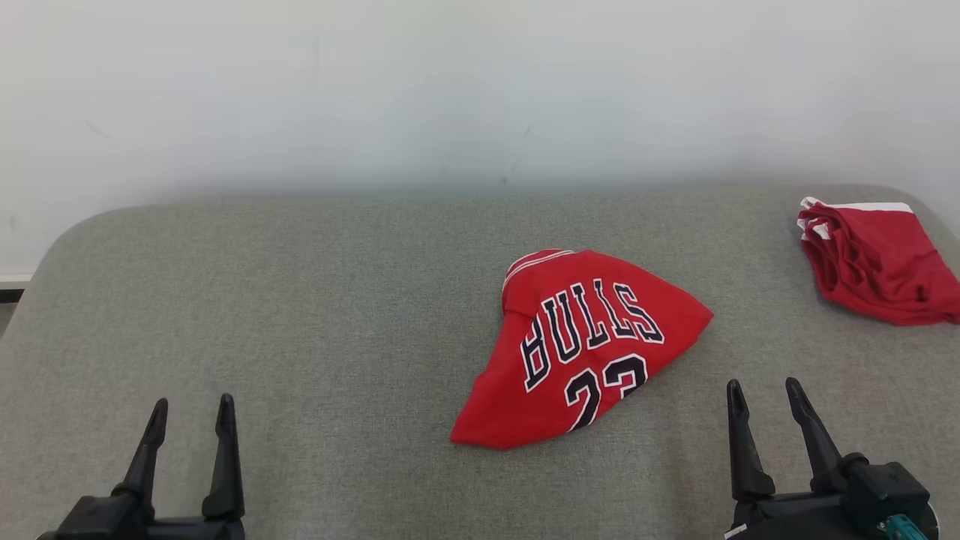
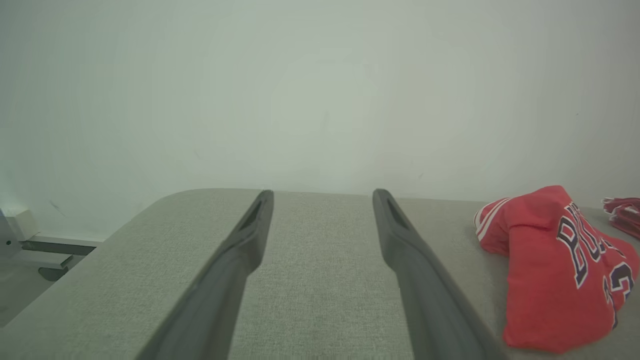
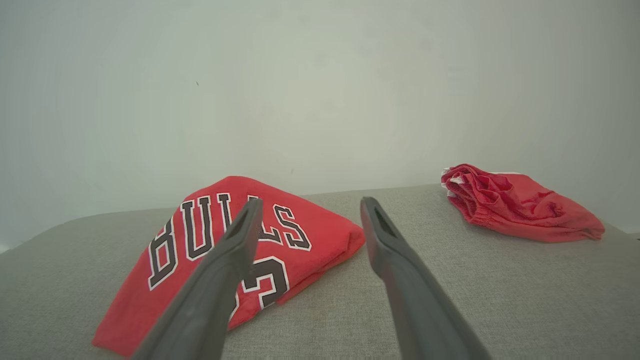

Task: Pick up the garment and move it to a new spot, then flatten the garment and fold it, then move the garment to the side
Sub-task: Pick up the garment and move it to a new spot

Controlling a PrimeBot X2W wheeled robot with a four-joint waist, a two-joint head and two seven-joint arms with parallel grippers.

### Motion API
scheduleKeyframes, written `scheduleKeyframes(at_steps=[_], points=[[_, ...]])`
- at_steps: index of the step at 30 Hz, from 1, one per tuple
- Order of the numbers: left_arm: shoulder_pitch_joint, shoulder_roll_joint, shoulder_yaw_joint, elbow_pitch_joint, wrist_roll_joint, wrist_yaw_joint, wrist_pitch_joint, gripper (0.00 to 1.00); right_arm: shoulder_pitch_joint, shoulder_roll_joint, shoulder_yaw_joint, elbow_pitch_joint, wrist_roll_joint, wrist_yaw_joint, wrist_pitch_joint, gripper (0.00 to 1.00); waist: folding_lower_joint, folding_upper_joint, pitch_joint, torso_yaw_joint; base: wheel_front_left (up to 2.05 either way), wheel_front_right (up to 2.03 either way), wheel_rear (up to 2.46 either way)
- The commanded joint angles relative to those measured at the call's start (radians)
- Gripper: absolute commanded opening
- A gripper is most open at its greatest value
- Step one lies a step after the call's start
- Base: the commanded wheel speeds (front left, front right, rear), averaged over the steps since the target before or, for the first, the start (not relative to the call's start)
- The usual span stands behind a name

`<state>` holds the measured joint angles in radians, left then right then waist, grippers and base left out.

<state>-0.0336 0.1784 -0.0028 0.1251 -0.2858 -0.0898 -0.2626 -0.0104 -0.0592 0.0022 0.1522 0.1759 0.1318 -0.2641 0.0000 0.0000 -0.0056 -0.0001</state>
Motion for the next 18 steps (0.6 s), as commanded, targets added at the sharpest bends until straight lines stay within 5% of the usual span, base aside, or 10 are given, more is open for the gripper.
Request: scheduleKeyframes(at_steps=[1, 18], points=[[0.017, -0.002, 0.006, 0.005, 0.007, -0.005, -0.003, 1.0, 0.006, -0.004, 0.0, 0.002, 0.006, -0.003, 0.0, 1.0, 0.0, 0.0, 0.0, -0.002, 0.0, 0.0, 0.0], [0.038, -0.037, 0.042, 0.034, 0.034, -0.034, -0.003, 1.0, -0.004, 0.0, -0.008, 0.022, 0.004, -0.003, 0.0, 1.0, 0.0, 0.0, 0.007, -0.014, 0.0, 0.0, 0.0]])
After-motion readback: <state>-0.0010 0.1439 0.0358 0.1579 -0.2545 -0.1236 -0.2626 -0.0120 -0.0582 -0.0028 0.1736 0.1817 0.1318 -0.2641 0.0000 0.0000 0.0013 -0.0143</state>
